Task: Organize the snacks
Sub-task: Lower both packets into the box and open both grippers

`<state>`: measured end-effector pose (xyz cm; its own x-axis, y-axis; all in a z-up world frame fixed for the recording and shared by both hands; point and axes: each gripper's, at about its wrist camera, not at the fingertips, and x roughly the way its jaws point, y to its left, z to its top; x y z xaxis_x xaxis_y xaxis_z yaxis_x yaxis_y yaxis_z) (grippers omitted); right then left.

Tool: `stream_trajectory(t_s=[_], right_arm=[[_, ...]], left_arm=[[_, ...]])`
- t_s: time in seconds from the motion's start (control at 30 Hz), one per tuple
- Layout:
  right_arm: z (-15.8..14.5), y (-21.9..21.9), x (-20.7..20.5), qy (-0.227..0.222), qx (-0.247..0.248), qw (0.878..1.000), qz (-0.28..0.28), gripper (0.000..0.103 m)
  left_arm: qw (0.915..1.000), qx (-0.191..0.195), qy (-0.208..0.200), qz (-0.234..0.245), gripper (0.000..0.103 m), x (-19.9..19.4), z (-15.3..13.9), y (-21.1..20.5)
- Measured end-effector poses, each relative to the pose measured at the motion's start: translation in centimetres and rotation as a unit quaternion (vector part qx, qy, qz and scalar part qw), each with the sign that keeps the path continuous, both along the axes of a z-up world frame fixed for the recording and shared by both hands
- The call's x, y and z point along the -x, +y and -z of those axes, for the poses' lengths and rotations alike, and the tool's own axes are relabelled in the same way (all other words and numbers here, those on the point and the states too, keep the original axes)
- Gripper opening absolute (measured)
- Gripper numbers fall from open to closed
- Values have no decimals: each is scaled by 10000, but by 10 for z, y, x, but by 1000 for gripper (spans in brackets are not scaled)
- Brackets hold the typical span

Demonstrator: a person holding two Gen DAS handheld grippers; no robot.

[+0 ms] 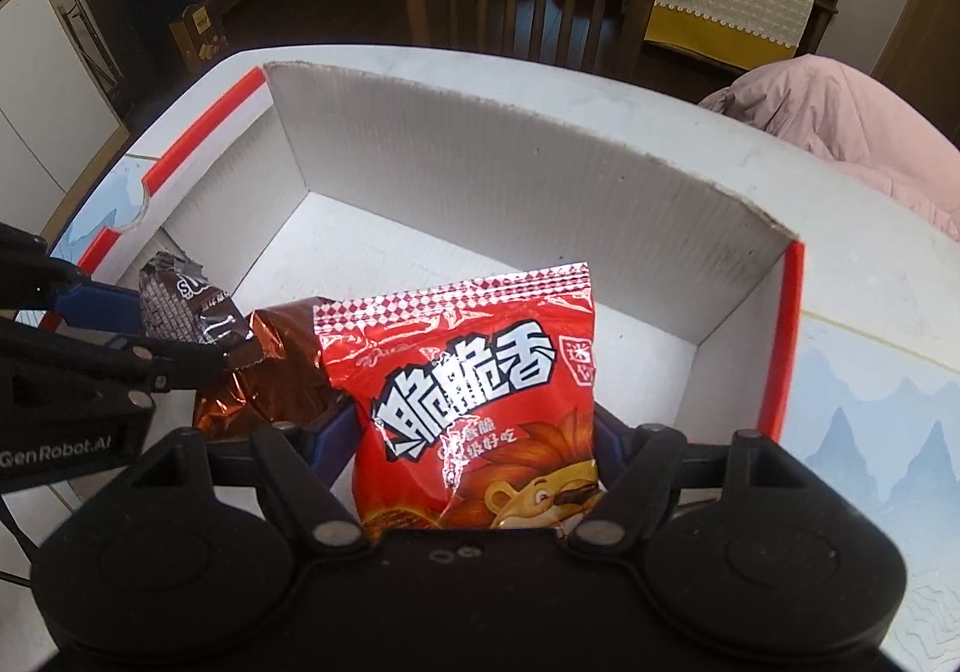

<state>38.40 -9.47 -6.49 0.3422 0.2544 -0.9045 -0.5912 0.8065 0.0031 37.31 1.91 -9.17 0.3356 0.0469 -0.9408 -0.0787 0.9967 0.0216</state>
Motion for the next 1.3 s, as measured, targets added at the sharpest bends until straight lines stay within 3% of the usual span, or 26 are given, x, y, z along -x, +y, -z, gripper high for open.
stream_trajectory(t_s=[0.17, 0.3, 0.47, 0.63, 1.3], right_arm=[[2, 0, 0, 39, 21, 10000, 4, 76], [-2, -1, 2, -73, 20, 10000, 24, 84], [-13, -4, 8, -201, -57, 9998, 34, 87], [-27, -9, 18, -326, -92, 9994, 78, 91], [-100, -27, 103, -828, -687, 9941, 148, 98]], left_arm=[[10000, 26, 25, -39, 31, -1, 3, 0], [10000, 36, -90, -10, 31, 3, 0, 1], [9998, 141, -122, -47, 31, 10, -5, 3], [9992, 270, -287, -115, 43, 22, -15, 10], [9936, 541, -989, 85, 44, 99, -70, 9]])
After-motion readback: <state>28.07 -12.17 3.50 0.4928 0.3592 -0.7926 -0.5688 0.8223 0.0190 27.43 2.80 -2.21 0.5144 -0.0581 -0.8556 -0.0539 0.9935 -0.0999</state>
